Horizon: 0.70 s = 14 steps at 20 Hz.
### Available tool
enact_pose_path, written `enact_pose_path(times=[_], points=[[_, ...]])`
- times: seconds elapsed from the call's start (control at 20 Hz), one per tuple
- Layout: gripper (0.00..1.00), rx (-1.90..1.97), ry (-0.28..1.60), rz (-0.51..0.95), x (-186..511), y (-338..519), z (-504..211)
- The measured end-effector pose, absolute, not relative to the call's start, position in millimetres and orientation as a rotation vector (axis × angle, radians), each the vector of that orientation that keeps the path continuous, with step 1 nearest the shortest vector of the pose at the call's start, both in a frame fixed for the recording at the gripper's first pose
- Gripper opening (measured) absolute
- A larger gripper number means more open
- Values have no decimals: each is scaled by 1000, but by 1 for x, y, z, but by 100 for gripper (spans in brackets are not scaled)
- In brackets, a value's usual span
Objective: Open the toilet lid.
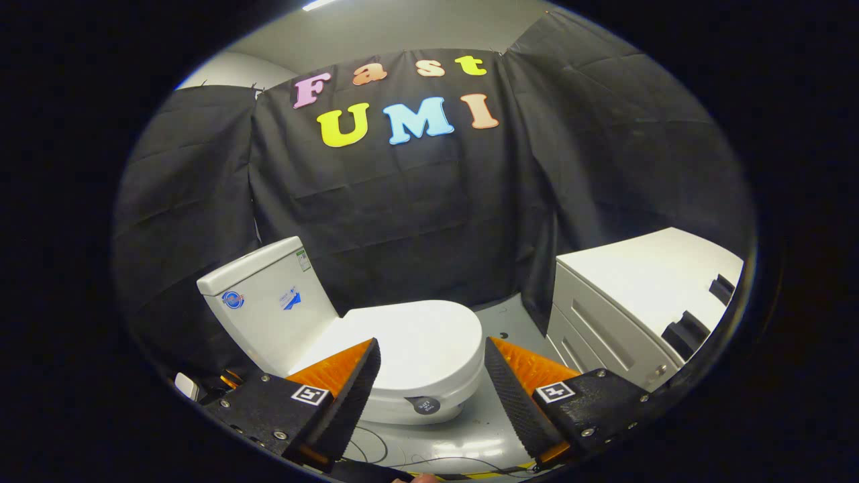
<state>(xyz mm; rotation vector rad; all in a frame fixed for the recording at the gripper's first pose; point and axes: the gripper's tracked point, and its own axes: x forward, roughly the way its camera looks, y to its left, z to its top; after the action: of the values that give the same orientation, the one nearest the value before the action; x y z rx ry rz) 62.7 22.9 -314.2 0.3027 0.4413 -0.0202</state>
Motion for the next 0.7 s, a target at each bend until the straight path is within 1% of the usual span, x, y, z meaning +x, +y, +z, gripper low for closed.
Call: enact_pose_path(times=[0.2, 0.3, 0.5, 0.7], points=[[96, 347, 506, -22, 68, 47, -360], [96, 381, 522, -62, 68, 46, -379], [96, 460, 591, -76, 64, 62, -425], [96, 600, 614, -80, 64, 72, -455]])
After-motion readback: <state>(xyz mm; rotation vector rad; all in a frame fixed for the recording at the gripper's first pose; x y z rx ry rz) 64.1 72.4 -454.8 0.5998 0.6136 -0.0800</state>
